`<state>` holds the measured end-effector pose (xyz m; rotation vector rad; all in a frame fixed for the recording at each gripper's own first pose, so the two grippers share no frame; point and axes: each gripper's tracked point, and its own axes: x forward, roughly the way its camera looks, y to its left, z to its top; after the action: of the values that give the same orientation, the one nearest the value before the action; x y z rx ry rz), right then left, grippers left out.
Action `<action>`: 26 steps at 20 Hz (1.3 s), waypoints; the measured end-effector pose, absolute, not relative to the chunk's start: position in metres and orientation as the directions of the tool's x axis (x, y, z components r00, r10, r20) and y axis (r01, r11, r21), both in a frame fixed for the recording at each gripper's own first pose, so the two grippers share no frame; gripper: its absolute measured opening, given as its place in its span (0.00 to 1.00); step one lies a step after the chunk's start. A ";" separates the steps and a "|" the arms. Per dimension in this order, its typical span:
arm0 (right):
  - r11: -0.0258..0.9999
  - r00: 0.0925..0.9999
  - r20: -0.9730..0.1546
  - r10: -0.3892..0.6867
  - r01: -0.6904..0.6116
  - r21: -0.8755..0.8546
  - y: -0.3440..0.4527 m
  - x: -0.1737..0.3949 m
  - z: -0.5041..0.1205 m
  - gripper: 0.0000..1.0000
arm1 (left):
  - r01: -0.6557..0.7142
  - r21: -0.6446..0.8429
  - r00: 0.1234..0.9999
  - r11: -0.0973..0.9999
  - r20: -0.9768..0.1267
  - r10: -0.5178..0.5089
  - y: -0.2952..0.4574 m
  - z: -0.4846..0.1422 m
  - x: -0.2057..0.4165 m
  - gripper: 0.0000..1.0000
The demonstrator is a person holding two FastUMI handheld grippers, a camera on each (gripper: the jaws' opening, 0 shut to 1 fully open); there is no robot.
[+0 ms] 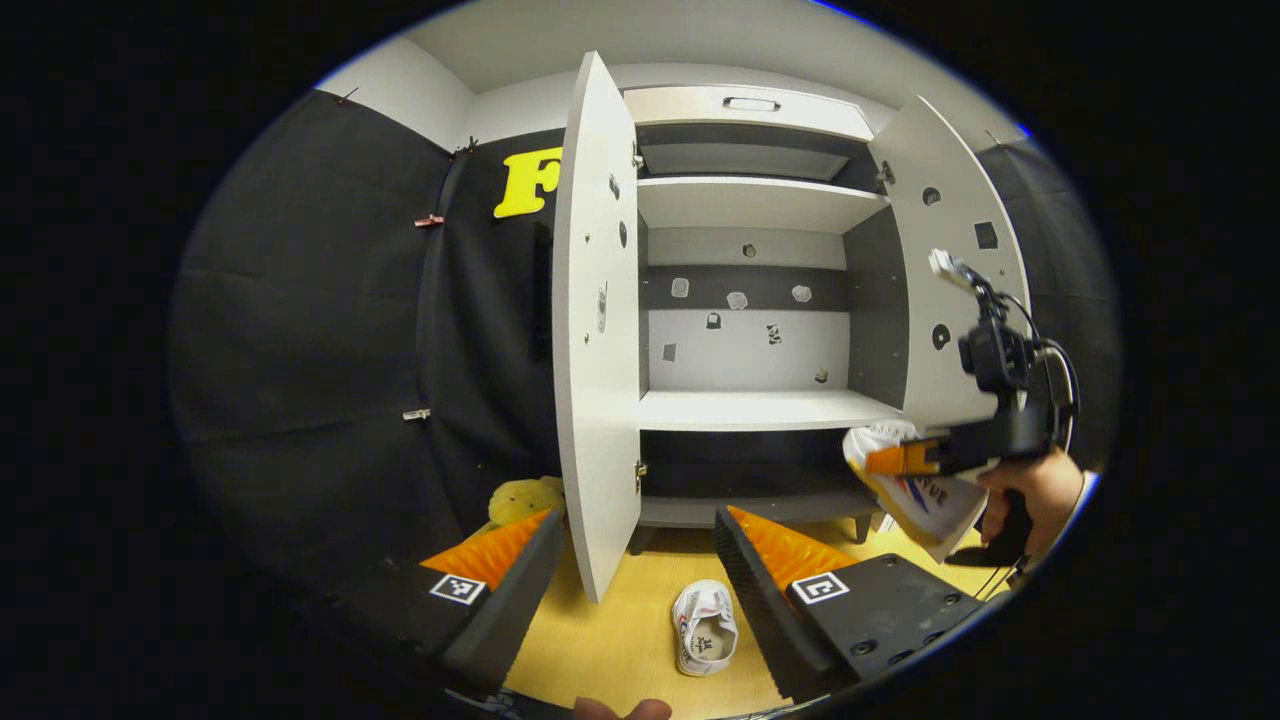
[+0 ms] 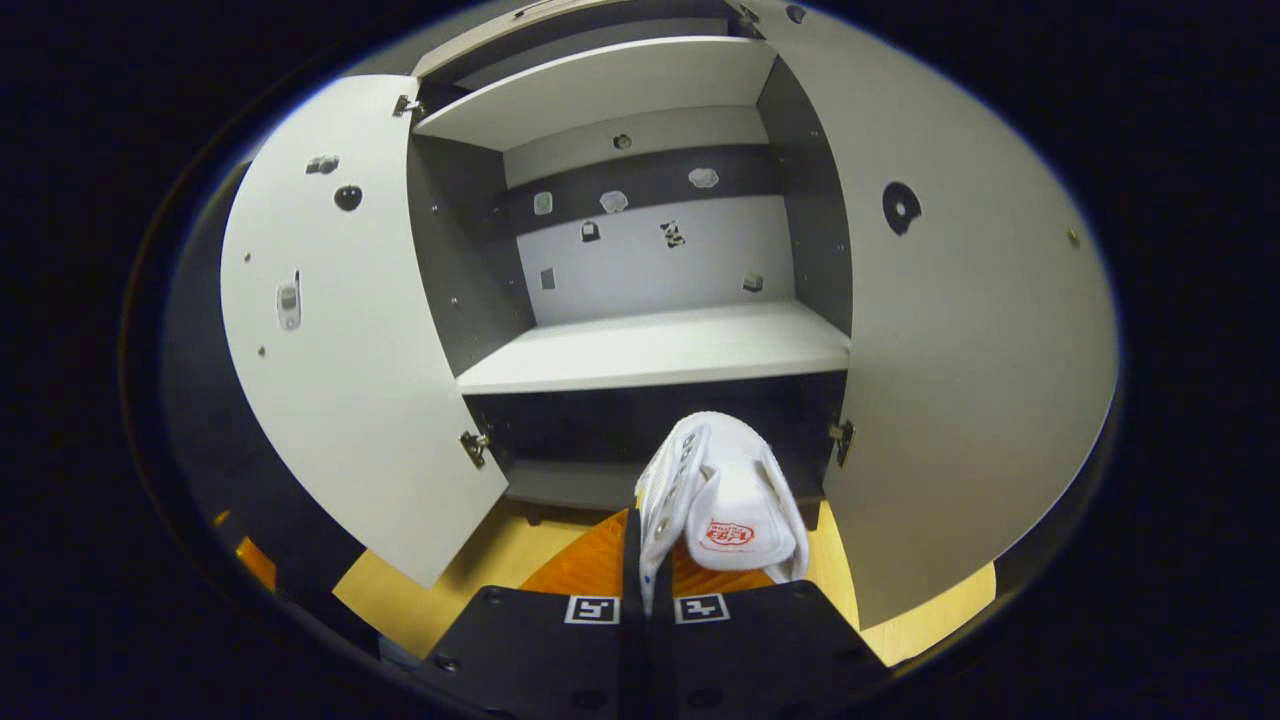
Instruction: Grab one shoe with the right hand and put it into the shoe cabinet, grab the other shoe with the left hand and put it into the shoe cabinet; then close the right door with the right hand and the left door with the left hand.
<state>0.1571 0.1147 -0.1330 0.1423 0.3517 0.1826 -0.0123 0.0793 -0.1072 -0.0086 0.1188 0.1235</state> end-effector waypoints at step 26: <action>0.973 0.889 -0.457 -0.037 -0.072 -0.220 0.096 0.493 -0.120 0.05 | -0.107 -0.070 0.983 0.992 -0.158 0.095 0.072 -0.125 0.019 0.95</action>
<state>0.4926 0.0963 -0.1200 -0.2352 0.4768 0.0185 0.0192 0.0719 -0.1253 -0.0786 0.1555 0.1014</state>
